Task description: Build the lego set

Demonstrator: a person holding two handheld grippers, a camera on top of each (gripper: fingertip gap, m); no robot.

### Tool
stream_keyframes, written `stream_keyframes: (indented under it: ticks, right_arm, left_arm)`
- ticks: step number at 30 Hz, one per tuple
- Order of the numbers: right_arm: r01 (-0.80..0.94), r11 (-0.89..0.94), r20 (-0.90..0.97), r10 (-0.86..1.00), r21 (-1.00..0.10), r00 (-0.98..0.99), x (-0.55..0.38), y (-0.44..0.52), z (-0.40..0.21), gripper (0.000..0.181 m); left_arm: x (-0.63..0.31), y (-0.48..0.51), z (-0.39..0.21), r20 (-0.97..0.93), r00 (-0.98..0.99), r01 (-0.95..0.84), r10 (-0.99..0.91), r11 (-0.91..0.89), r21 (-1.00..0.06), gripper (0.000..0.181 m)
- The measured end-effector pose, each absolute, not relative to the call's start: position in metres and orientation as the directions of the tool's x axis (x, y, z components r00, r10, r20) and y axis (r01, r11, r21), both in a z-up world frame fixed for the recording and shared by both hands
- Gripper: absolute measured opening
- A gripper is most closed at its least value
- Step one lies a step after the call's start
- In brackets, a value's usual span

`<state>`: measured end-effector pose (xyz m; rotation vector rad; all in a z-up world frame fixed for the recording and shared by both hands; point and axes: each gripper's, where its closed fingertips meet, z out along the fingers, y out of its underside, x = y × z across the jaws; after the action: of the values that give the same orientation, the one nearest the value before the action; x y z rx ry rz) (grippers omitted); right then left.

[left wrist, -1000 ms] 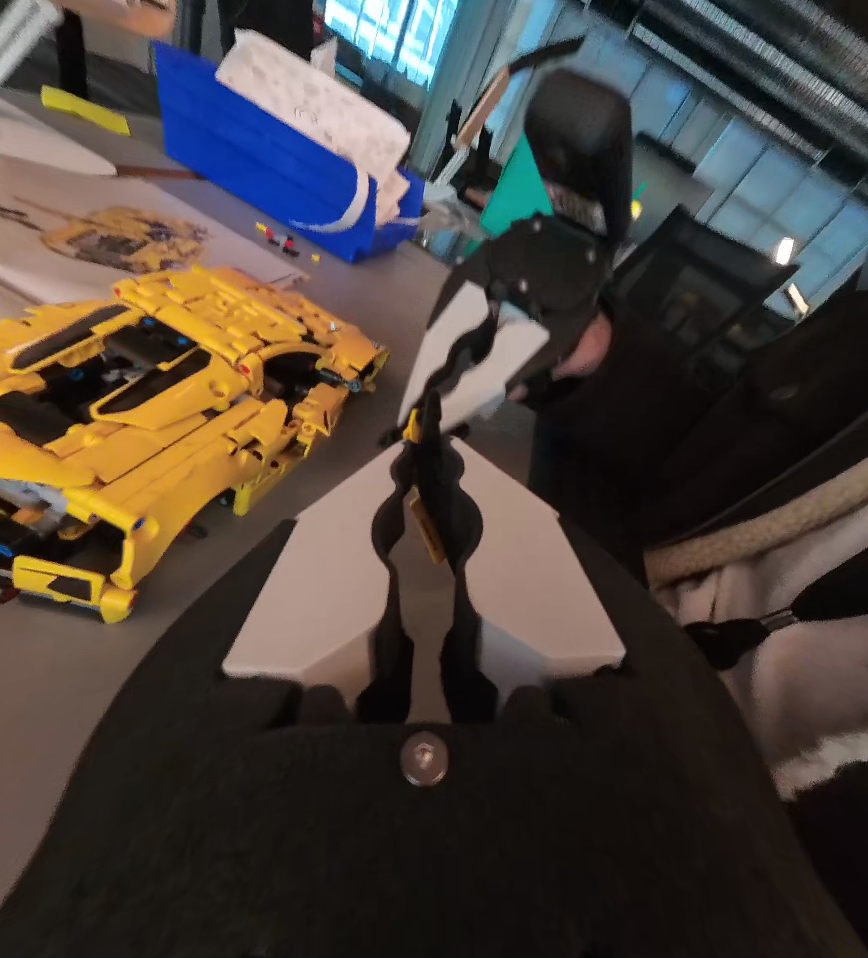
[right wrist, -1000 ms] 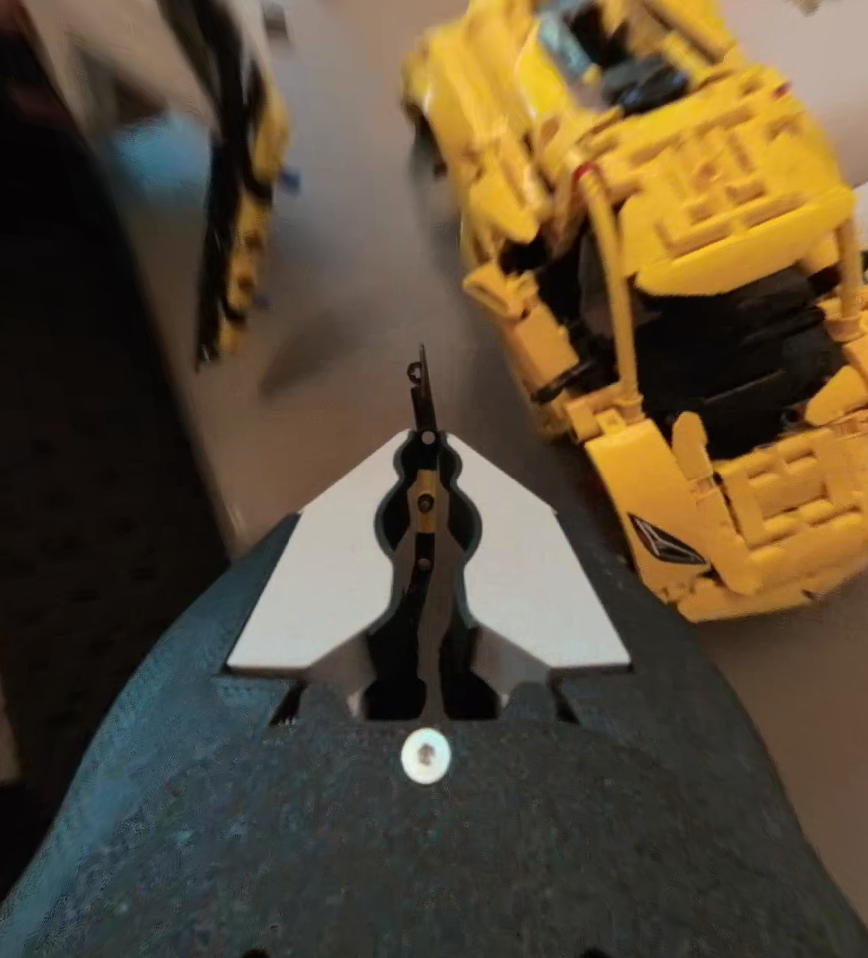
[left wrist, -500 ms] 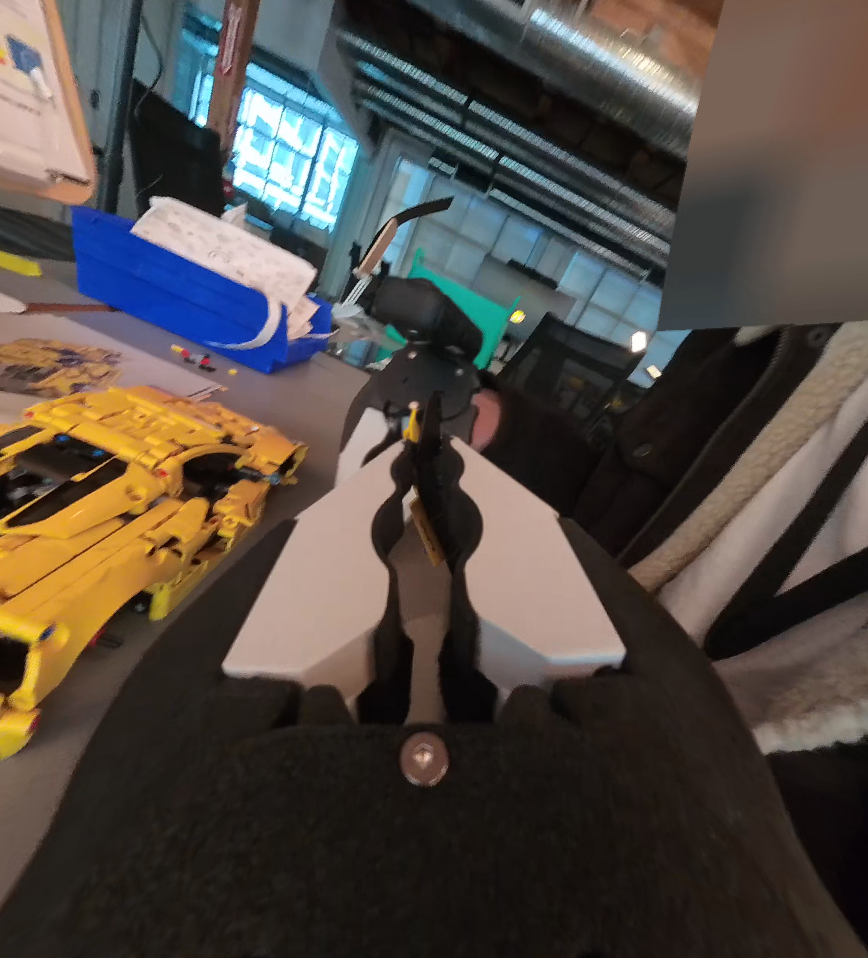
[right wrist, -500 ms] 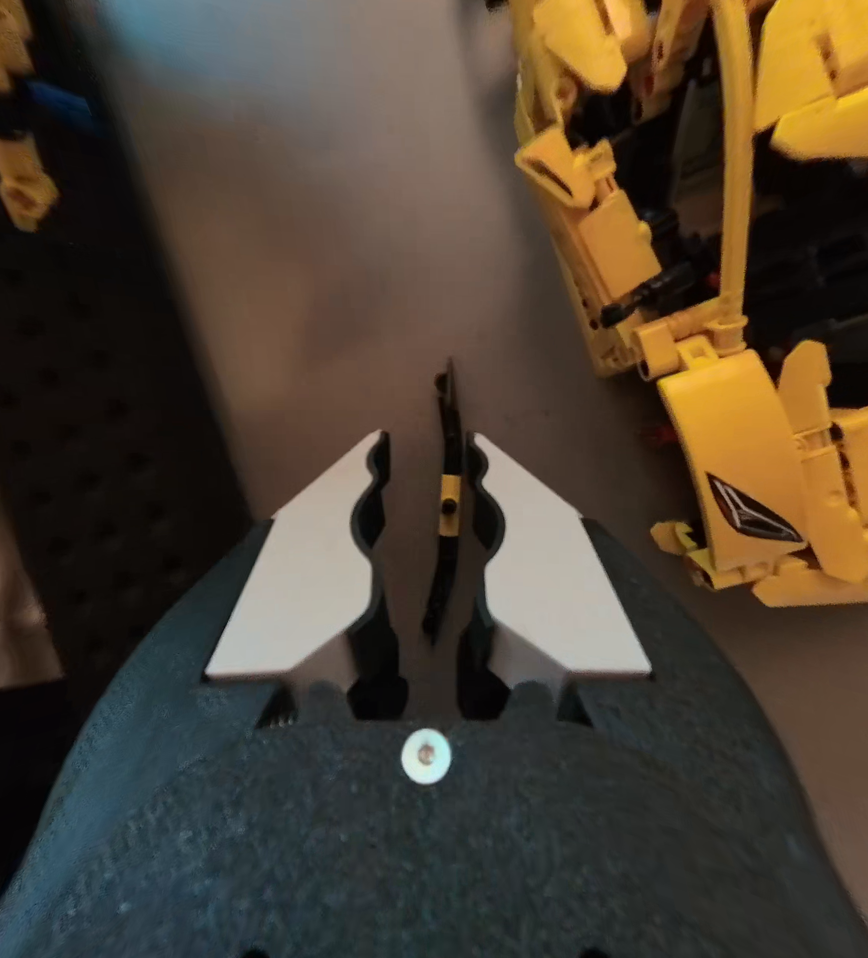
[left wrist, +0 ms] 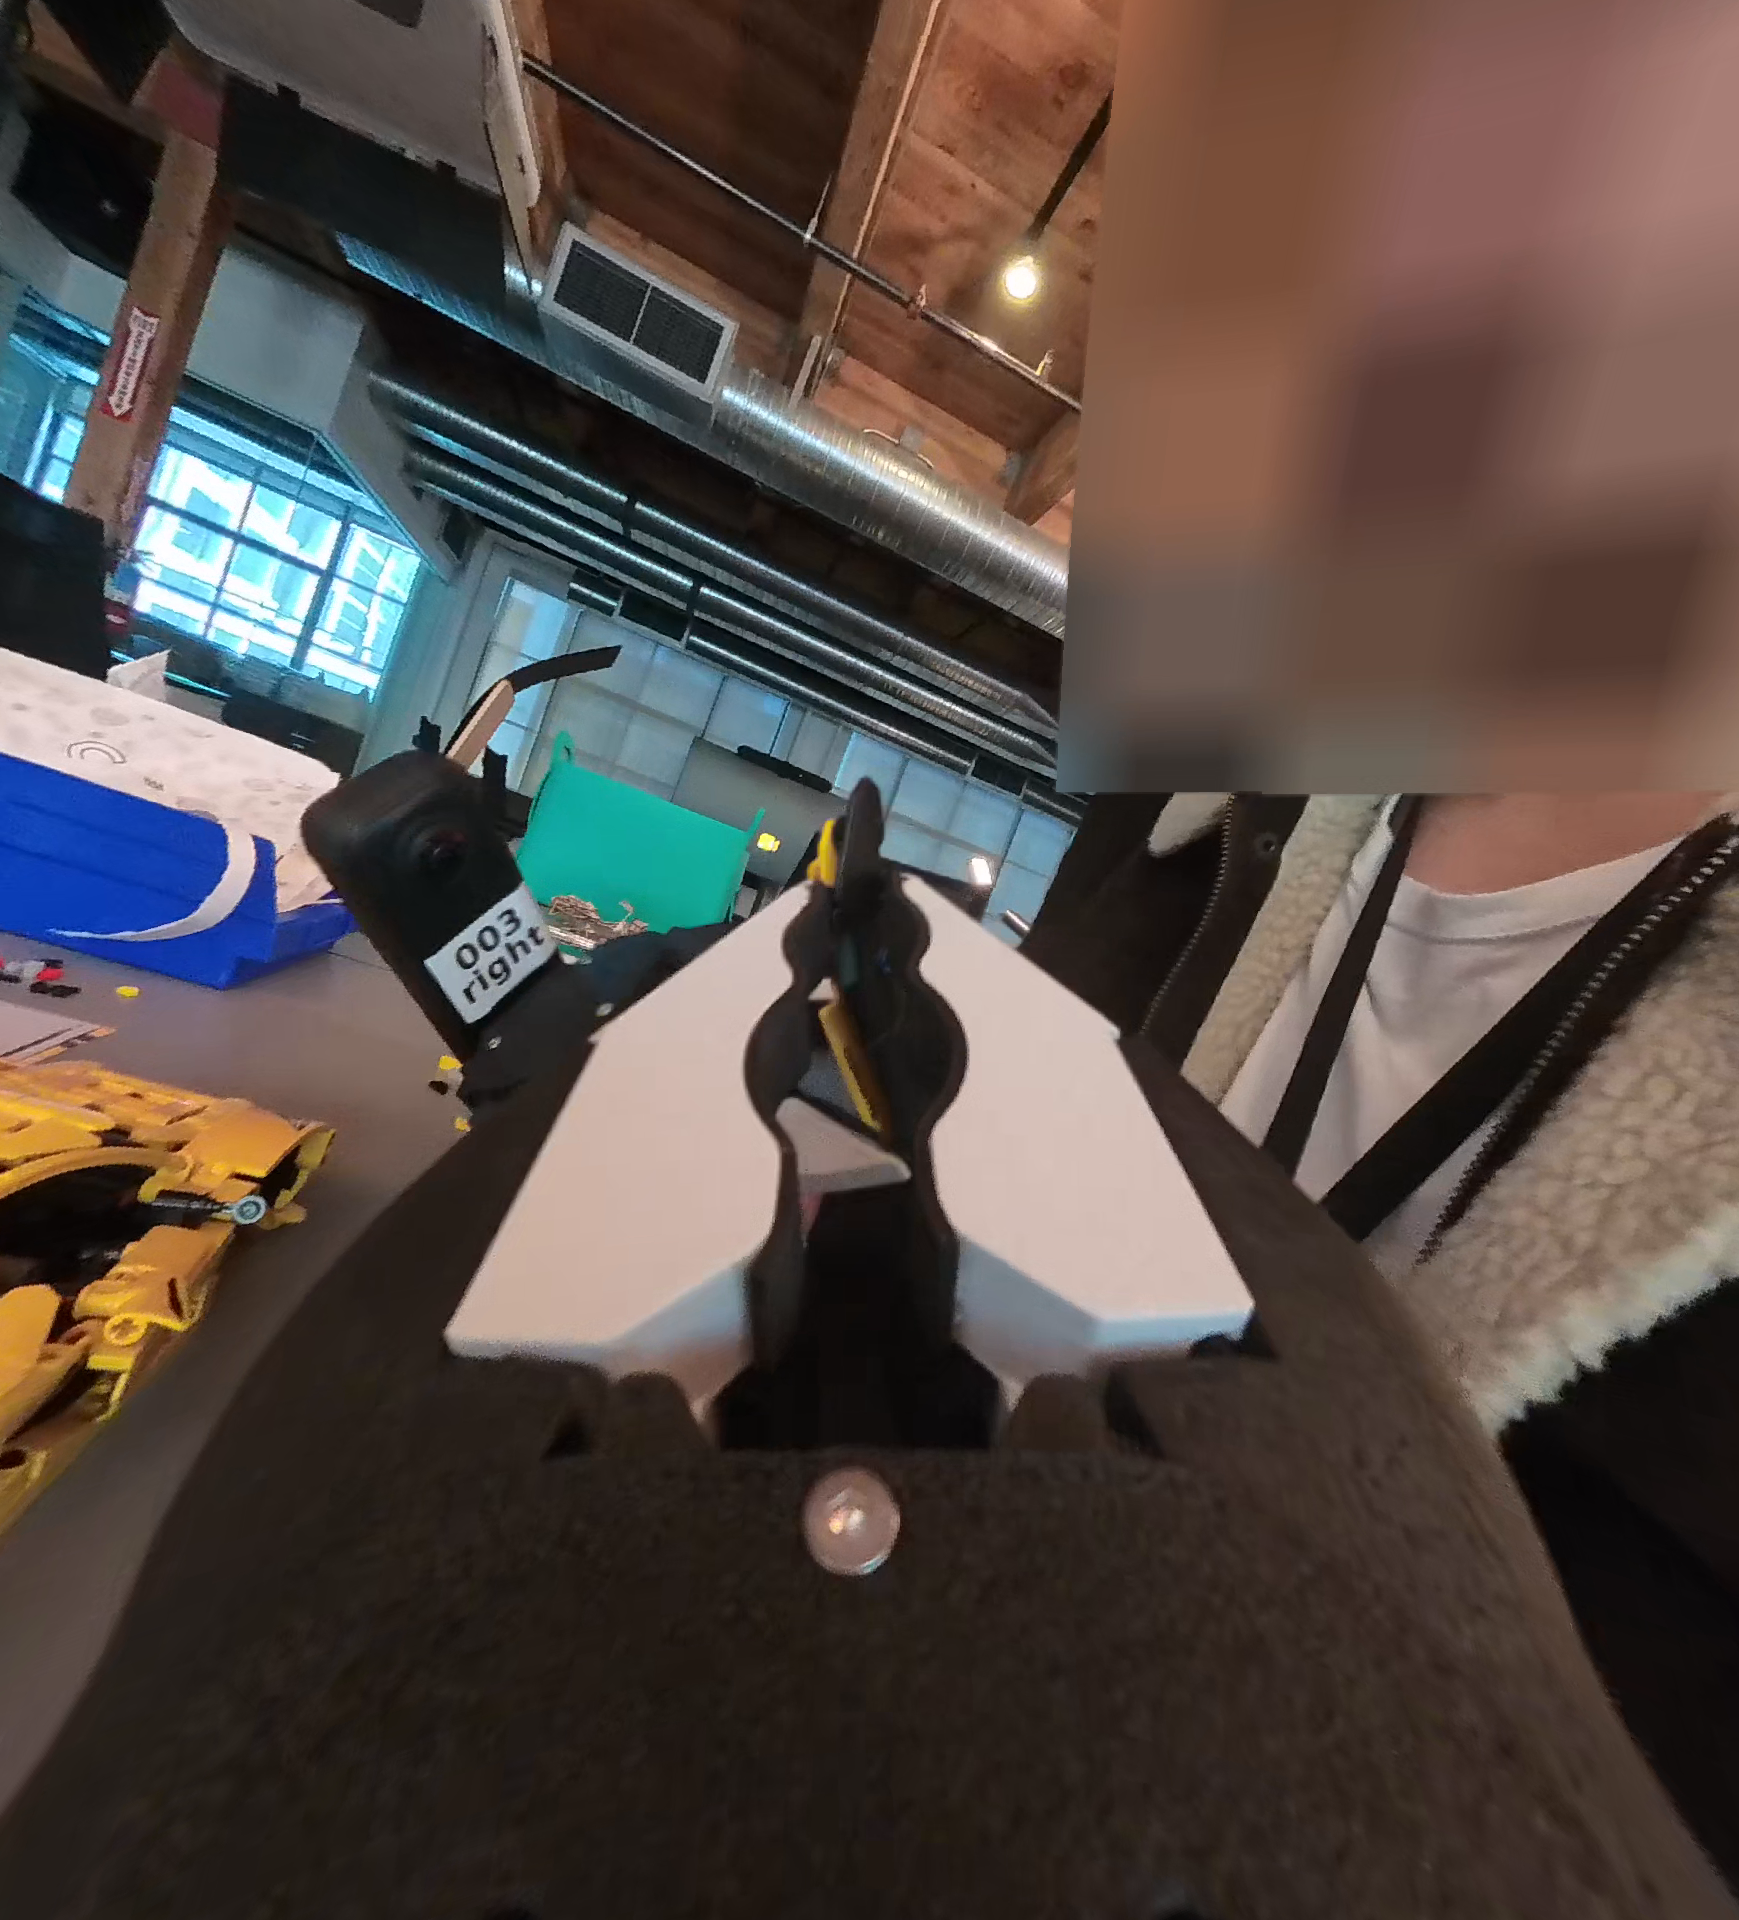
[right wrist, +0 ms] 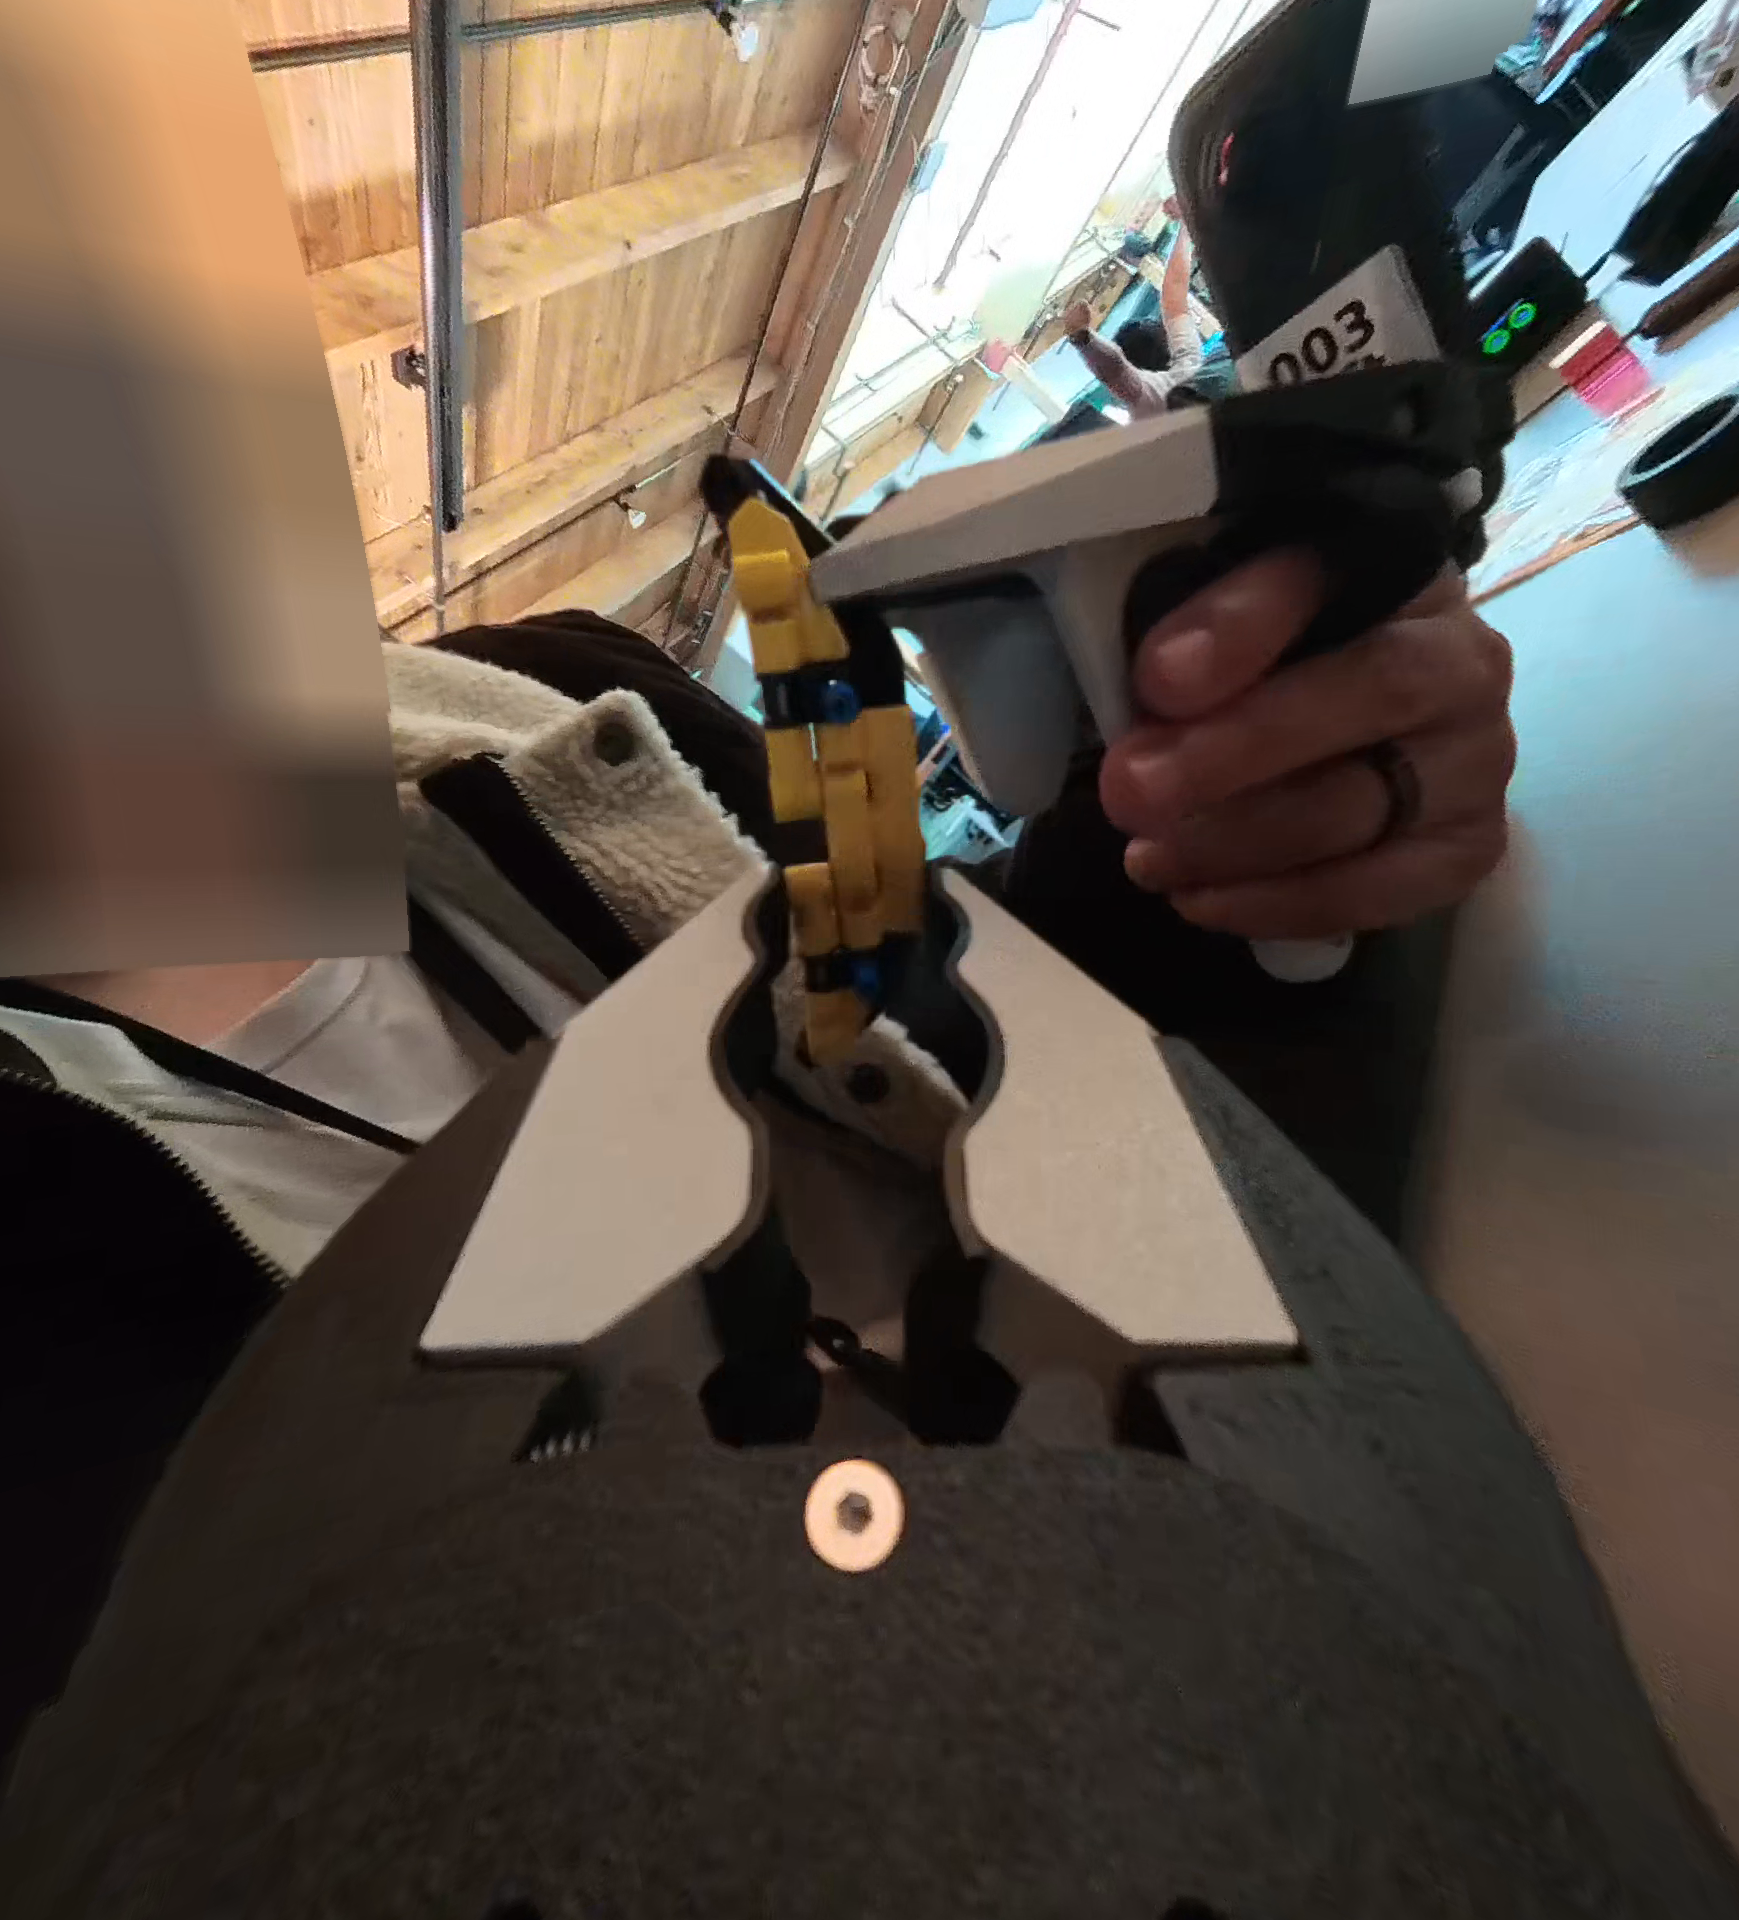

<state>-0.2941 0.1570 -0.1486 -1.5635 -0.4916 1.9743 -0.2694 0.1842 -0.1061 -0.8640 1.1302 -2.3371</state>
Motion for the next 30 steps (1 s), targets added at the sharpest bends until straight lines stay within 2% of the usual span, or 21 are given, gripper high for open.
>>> stream_keyframes:
  ticks: [2, 4, 6, 8, 13, 20, 26, 30]
  right_arm:
    - [-0.230, -0.758, -0.753, 0.645, -0.610, -0.128, -0.292, 0.162, -0.148, 0.025]
    - [-0.273, -0.733, -0.766, 0.642, -0.623, 0.024, -0.283, 0.179, -0.161, 0.025]
    - [-0.310, -0.711, -0.774, 0.605, -0.631, 0.187, -0.268, 0.197, -0.177, 0.025]
    - [-0.330, -0.680, -0.754, 0.560, -0.655, 0.343, -0.254, 0.211, -0.194, 0.024]
    - [-0.251, -0.644, -0.666, 0.552, -0.723, 0.502, -0.250, 0.216, -0.210, 0.025]
    - [-0.211, -0.633, -0.631, 0.563, -0.745, 0.534, -0.250, 0.217, -0.213, 0.025]
    - [-0.178, -0.647, -0.632, 0.585, -0.741, 0.508, -0.257, 0.211, -0.215, 0.025]
    - [-0.168, -0.644, -0.626, 0.593, -0.746, 0.506, -0.258, 0.210, -0.214, 0.025]
  left_arm:
    - [-0.265, 0.193, -0.108, 0.381, -0.690, 0.101, -0.615, -0.603, -0.791, 0.010]
    - [-0.253, 0.211, -0.123, 0.437, -0.564, 0.110, -0.700, -0.589, -0.801, 0.015]
    - [-0.243, 0.223, -0.141, 0.454, -0.430, 0.092, -0.780, -0.538, -0.838, 0.032]
    - [-0.234, 0.227, -0.154, 0.450, -0.348, 0.063, -0.822, -0.500, -0.864, 0.033]
    - [-0.225, 0.227, -0.164, 0.545, -0.334, 0.004, -0.769, -0.579, -0.815, 0.033]
    - [-0.222, 0.230, -0.180, 0.539, -0.283, -0.068, -0.793, -0.544, -0.836, 0.033]
    - [-0.221, 0.210, -0.179, 0.515, -0.368, -0.125, -0.774, -0.507, -0.853, 0.038]
    - [-0.222, 0.212, -0.181, 0.548, -0.370, -0.146, -0.750, -0.535, -0.832, 0.026]
